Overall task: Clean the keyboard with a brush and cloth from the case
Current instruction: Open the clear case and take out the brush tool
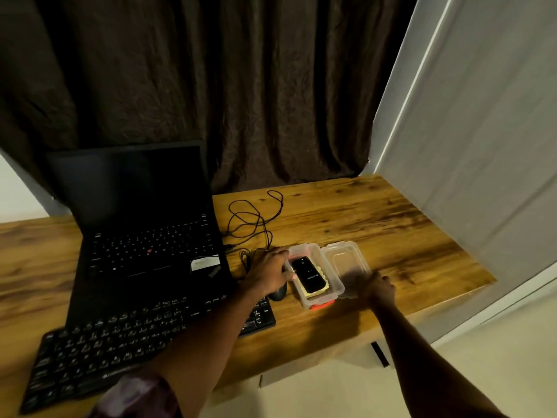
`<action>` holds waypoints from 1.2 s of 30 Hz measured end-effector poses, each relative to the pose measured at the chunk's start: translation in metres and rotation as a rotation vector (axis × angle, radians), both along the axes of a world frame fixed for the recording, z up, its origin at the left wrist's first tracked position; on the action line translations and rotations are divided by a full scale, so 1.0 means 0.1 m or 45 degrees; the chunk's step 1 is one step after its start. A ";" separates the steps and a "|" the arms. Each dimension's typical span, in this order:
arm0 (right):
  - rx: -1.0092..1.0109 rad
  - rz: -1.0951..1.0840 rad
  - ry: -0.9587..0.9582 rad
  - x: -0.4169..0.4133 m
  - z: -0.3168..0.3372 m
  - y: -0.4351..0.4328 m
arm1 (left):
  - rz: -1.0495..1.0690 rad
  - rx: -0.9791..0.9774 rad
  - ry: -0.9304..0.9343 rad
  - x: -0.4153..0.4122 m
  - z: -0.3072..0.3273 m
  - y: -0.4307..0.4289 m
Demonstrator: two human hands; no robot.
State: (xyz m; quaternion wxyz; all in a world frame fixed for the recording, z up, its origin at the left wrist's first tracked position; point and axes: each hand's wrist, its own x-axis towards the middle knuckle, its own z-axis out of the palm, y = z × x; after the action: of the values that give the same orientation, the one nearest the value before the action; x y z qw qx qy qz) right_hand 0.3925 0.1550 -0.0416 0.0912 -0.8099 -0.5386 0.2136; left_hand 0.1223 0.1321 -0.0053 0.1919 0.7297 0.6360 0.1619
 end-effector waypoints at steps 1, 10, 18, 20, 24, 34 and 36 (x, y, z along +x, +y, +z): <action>-0.036 0.045 -0.047 0.01 -0.03 0.02 | -0.005 -0.010 -0.006 0.00 -0.01 0.00; 0.534 0.368 -0.347 -0.41 0.31 -0.04 | -0.015 -0.032 0.017 0.00 -0.02 -0.01; 0.180 0.601 -0.235 -1.15 0.41 -0.13 | 0.023 -0.067 -0.012 0.02 -0.05 -0.02; 0.147 0.534 -0.235 -1.17 0.38 -0.13 | 0.009 -0.041 0.045 0.03 -0.03 0.00; 0.081 0.486 -0.226 -1.19 0.39 -0.08 | 0.003 -0.064 0.064 0.05 -0.05 0.02; 0.343 0.232 0.458 -1.13 0.47 -0.16 | 0.012 -0.129 0.056 0.07 -0.01 -0.01; 0.449 0.187 0.733 -1.10 0.56 -0.18 | 0.005 -0.052 0.050 0.07 0.08 -0.04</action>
State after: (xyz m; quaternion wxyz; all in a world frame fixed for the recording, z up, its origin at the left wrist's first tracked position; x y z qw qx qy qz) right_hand 0.2823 0.1368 0.0148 0.3626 -0.6473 -0.5761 0.3430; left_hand 0.1296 0.1286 0.0024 0.1940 0.7274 0.6443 0.1350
